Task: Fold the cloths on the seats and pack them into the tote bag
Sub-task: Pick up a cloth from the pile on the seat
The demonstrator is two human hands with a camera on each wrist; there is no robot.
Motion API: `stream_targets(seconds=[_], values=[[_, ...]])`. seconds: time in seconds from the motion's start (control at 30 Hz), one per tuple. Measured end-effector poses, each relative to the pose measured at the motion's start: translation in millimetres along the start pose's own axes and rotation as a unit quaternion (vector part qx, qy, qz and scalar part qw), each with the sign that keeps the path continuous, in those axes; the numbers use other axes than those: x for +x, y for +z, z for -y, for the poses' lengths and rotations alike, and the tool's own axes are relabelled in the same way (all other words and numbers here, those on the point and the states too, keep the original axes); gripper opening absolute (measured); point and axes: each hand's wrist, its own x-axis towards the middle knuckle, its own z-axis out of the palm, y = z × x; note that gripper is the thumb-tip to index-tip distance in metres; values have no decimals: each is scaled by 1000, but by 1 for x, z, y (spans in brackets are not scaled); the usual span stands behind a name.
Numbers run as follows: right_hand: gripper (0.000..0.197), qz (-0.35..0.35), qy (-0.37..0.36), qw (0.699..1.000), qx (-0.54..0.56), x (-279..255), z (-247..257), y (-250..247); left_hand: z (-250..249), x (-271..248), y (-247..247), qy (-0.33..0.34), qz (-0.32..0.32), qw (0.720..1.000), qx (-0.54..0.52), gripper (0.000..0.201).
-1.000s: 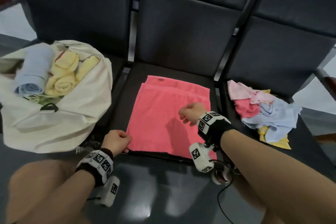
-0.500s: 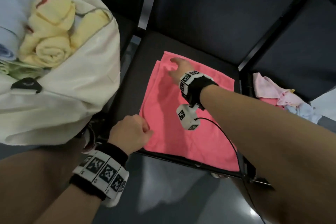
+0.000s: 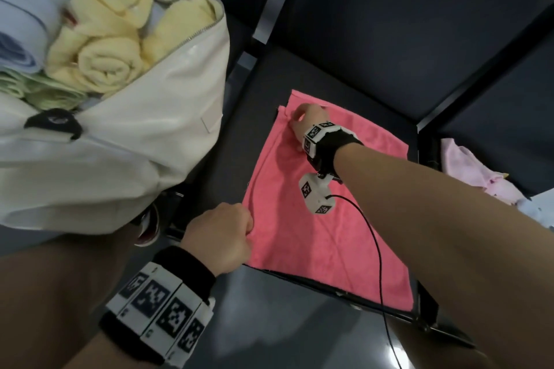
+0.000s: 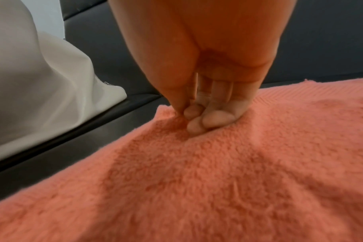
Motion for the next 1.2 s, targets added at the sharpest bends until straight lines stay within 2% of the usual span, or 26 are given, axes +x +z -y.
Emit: stream_targets(seconds=[0.17, 0.23, 0.33, 0.43, 0.53, 0.6, 0.7, 0.77, 0.87, 0.97, 1.03, 1.1, 1.2], values=[[5, -105, 1, 994, 38, 6, 0, -15, -1, -2, 0, 1, -36, 999, -4, 14], [13, -127, 9, 990, 60, 7, 3, -19, -4, -3, 0, -7, -43, 999, -2, 19], [10, -92, 18, 995, 45, 8, 7, -16, -10, -3, -2, -18, -63, 998, -13, 32], [38, -77, 31, 997, 7, 13, 12, -7, -13, -4, -6, -33, -83, 996, -19, 36], [54, -87, 25, 996, -22, 19, 20, -3, -13, -6, -8, -64, -102, 992, 25, 35], [50, -69, 20, 997, -42, 20, 24, -3, -15, -7, -10, -81, -114, 989, 45, 36], [51, -29, 25, 996, -84, 21, 33, -6, -14, -7, -15, -85, -96, 990, 54, 36], [51, -5, 27, 994, -103, 23, 39, -8, -12, -7, -17, -67, -83, 993, 41, 36], [40, 4, 13, 995, -103, 21, 41, -16, -13, -7, -19, -12, -78, 997, -16, 38], [28, 24, -21, 996, -78, 14, 33, -32, -21, -12, -19, 53, -102, 991, -74, 35], [30, 27, -8, 999, -30, 13, 28, -44, -27, -17, -18, 86, -130, 985, -76, 32], [34, 30, 14, 998, 62, 12, 19, -61, -36, -19, -16, 121, -150, 978, -78, 31], [10, 53, 7, 987, 152, 6, -2, -93, -53, -22, -6, 179, -156, 966, -103, 30]])
